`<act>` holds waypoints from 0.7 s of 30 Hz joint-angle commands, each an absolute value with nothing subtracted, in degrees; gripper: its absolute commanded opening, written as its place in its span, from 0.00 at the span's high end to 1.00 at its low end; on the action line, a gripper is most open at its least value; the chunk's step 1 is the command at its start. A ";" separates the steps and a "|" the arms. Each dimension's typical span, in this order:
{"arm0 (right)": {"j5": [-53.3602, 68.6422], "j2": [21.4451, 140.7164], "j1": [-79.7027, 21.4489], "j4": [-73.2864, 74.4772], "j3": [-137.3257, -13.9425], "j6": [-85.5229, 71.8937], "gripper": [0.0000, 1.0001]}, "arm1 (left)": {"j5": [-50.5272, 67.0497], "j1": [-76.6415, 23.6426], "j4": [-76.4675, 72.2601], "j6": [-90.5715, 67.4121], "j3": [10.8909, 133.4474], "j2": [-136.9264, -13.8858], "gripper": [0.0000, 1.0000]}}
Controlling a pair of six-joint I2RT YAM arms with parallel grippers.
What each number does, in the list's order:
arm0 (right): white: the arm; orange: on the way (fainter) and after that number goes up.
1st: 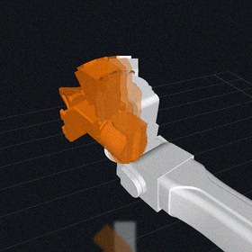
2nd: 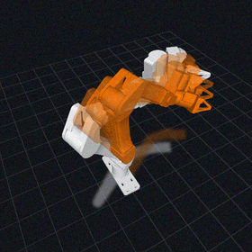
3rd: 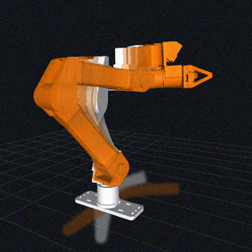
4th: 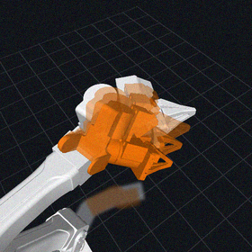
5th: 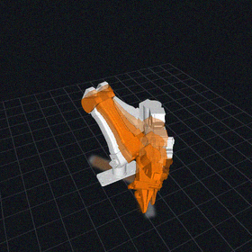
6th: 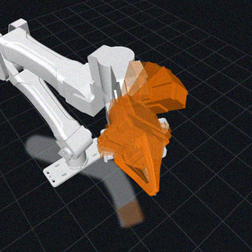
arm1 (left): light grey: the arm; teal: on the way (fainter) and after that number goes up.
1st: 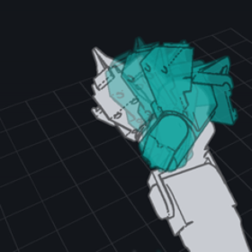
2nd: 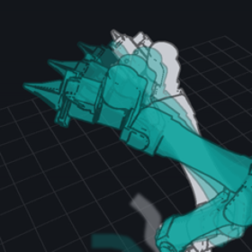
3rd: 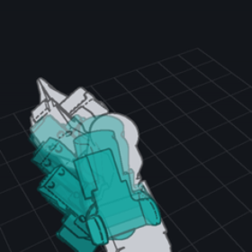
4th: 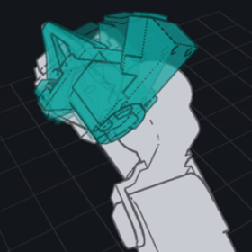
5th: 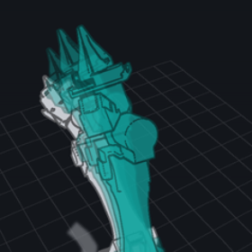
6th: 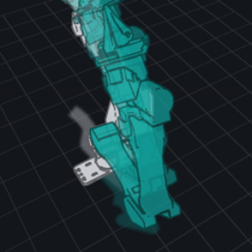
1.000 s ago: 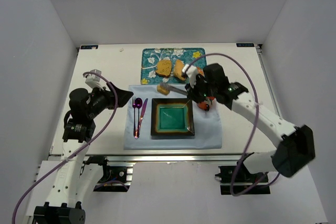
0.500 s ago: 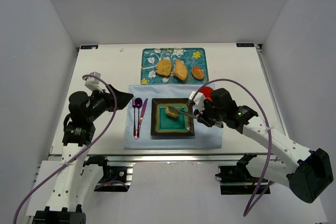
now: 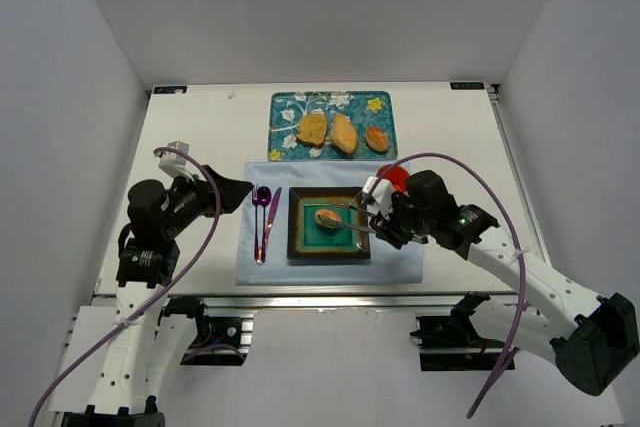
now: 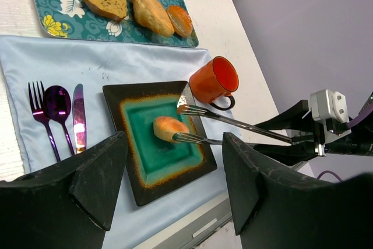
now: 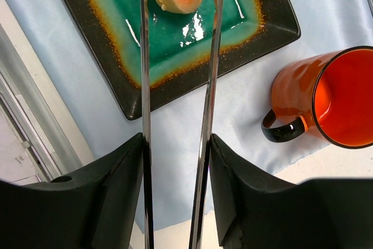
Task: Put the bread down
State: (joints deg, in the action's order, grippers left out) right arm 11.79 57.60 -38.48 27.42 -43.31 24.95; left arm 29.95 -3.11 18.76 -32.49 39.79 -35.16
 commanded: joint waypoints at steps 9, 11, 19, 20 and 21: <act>19.24 52.91 -38.58 29.79 -47.11 24.61 0.46 | 30.23 -2.99 18.37 -32.52 40.08 -35.33 0.25; 19.51 52.47 -38.58 29.80 -47.28 24.35 0.46 | 30.23 -2.99 18.02 -32.69 39.82 -35.42 0.25; 13.37 54.93 -37.45 25.06 -51.67 15.92 0.52 | 30.67 -2.99 15.91 -33.22 39.11 -36.12 0.25; 12.75 55.37 -36.83 23.48 -52.29 14.17 0.53 | 31.02 -2.99 15.65 -33.22 39.11 -36.73 0.25; 11.18 55.81 -35.87 22.77 -52.99 13.19 0.54 | 31.20 -2.99 15.30 -33.22 39.11 -37.09 0.25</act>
State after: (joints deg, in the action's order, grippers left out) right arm 14.94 55.20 -37.74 28.64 -48.62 18.52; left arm 30.09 -3.11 17.43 -33.01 39.77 -36.29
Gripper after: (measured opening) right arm 0.473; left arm 0.754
